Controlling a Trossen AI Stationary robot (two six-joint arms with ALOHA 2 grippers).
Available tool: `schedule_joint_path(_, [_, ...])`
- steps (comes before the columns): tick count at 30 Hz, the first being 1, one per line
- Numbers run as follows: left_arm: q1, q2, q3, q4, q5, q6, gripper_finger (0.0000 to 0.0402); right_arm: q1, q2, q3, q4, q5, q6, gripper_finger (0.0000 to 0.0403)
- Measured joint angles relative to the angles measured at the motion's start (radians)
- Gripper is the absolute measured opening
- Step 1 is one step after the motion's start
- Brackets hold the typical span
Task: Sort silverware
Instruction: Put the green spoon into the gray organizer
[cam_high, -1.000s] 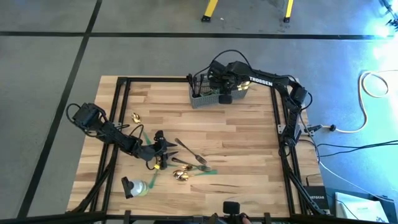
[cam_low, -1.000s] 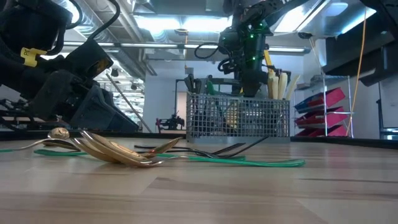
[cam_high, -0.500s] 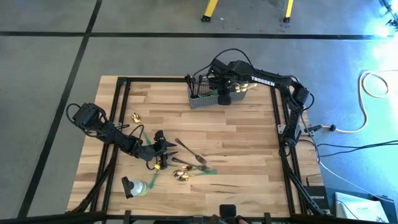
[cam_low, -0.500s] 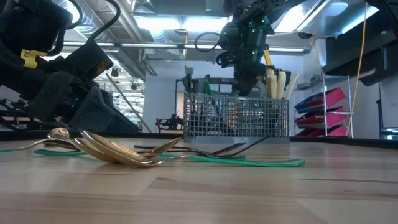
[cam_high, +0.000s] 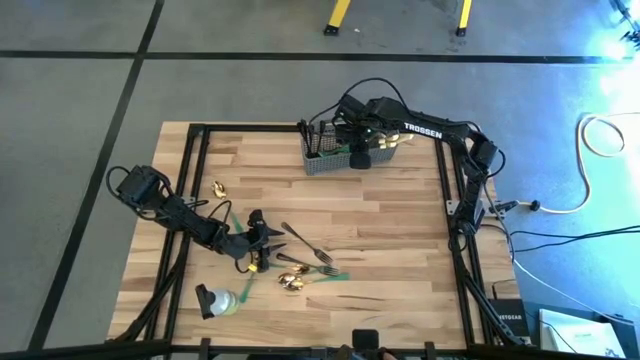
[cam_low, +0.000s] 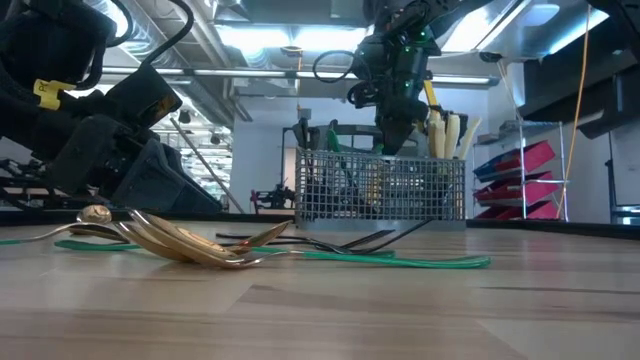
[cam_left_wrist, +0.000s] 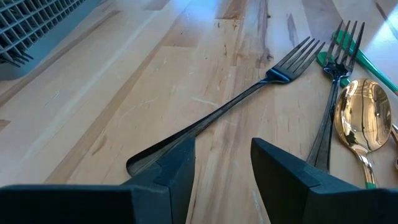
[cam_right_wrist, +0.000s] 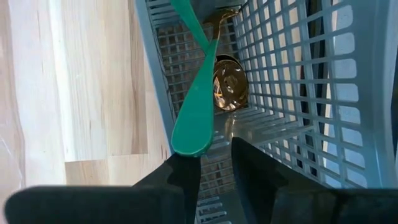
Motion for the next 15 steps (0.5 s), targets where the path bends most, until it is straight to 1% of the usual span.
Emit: schedule_joint_path(15, [0.0, 0.0, 0.0, 0.0, 0.0, 0.0, 0.0141, 0.0, 0.0, 0.0, -0.005, -0.012, 0.008, 0.0076])
